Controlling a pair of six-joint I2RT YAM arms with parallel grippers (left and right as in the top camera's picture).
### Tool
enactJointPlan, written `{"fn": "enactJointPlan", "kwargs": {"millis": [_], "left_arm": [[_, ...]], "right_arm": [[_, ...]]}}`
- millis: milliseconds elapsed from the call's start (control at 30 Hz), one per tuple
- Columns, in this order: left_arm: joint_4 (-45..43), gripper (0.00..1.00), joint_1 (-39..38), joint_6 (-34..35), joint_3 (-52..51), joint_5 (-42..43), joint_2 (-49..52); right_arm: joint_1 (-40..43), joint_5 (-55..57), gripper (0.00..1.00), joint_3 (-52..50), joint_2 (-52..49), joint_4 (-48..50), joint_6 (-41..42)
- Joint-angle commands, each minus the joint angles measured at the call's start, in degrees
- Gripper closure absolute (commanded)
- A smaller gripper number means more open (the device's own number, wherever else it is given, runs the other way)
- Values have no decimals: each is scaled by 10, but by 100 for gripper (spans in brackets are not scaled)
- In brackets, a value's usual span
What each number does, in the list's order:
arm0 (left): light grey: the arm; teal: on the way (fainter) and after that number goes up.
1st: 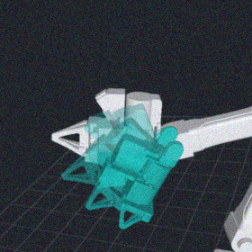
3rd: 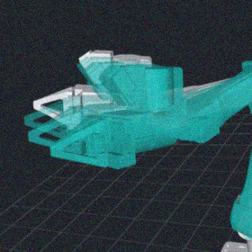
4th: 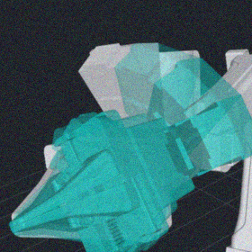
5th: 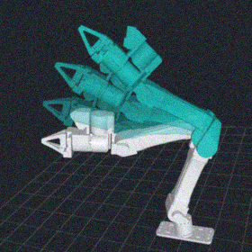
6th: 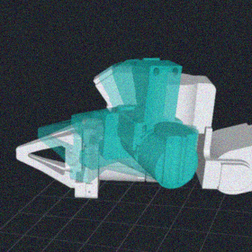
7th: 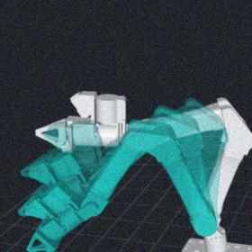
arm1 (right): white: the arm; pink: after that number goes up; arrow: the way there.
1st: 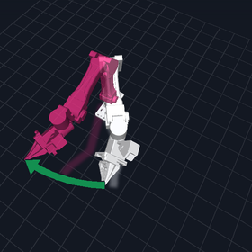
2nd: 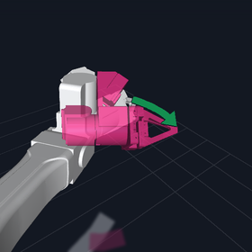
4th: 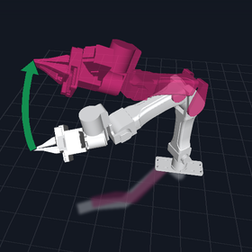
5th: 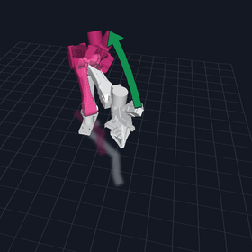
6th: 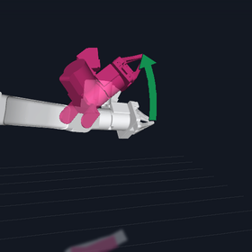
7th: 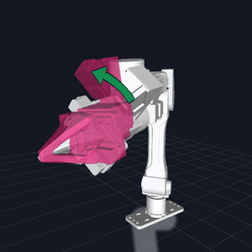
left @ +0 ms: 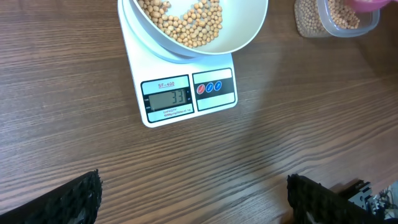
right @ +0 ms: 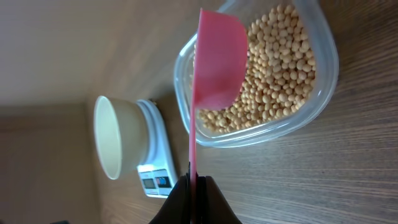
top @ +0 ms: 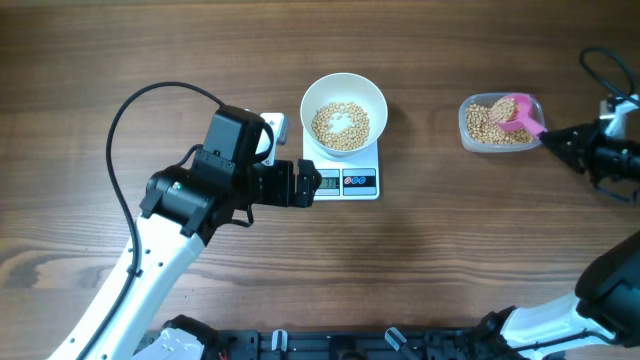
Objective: Scoop item into bowl and weigh 150g on scale
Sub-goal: 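Dip the scoop into the soybeans again with the right gripper, then lift the filled scoop and carry it over the bowl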
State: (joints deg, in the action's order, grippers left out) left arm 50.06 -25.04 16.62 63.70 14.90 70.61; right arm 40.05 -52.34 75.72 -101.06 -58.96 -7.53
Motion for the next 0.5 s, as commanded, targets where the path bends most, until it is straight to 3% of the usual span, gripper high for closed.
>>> {"fn": "enactJointPlan", "kwargs": {"millis": [0, 200, 467], "left_arm": [[-2, 0, -3, -12, -2, 5, 2], [-2, 0, -3, -12, -2, 5, 2], [-2, 0, -3, -12, -2, 5, 2]], "right_arm": [[26, -78, 96, -4, -9, -10, 0], [56, -99, 96, -4, -9, -40, -9], [61, -159, 96, -4, -9, -105, -92]]}}
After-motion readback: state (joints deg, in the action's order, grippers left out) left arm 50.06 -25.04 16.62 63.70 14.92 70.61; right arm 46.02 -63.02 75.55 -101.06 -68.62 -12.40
